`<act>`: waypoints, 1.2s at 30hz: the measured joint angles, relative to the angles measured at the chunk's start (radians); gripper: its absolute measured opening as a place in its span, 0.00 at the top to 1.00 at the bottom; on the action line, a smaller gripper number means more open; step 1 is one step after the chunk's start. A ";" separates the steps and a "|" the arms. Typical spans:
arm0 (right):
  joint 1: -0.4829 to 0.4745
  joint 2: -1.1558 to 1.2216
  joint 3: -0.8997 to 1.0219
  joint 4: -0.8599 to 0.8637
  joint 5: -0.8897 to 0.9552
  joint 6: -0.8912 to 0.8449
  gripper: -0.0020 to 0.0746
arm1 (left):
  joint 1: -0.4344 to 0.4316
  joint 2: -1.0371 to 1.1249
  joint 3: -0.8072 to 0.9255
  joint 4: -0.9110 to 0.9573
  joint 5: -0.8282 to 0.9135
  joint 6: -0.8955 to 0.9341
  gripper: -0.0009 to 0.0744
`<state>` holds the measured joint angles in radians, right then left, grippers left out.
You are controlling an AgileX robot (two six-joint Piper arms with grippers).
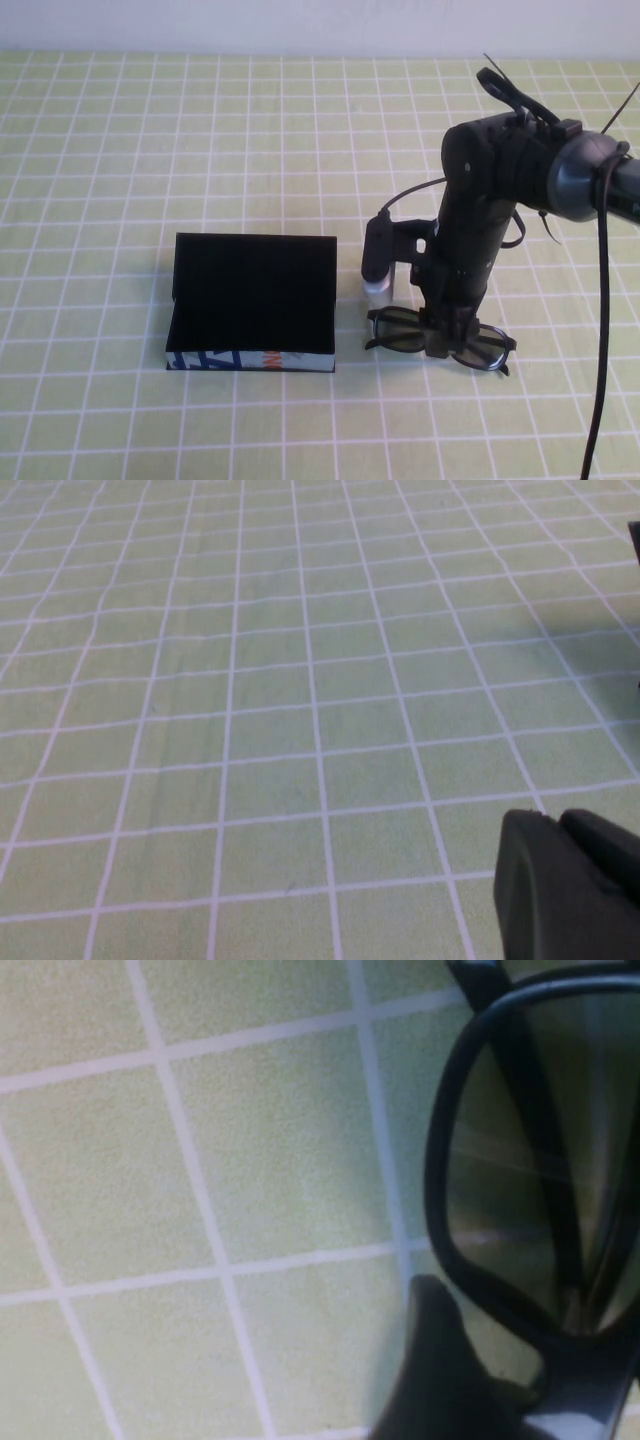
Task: Return glasses to glasses case
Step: Pick up the glasses from the table, then place the glasses in the glasses case
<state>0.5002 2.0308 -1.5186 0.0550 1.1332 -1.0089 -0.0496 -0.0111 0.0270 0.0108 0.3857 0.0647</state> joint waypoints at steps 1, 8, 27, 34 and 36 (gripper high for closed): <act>0.000 0.000 0.000 0.000 0.006 0.000 0.50 | 0.000 0.000 0.000 0.000 0.000 0.000 0.99; 0.000 0.000 0.000 0.000 0.040 0.000 0.61 | 0.000 0.000 0.000 0.000 0.000 0.000 0.99; 0.000 -0.004 0.000 0.010 0.064 0.043 0.88 | 0.002 0.000 0.000 0.000 0.000 0.000 0.99; 0.082 -0.095 -0.038 -0.041 0.073 0.172 0.88 | 0.002 0.000 0.000 0.000 0.000 0.000 0.99; 0.127 -0.132 -0.072 -0.045 0.079 0.187 0.88 | 0.002 0.000 0.000 0.000 0.000 0.000 0.99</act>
<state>0.6277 1.8991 -1.5906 0.0096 1.2118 -0.8218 -0.0481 -0.0111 0.0270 0.0108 0.3857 0.0647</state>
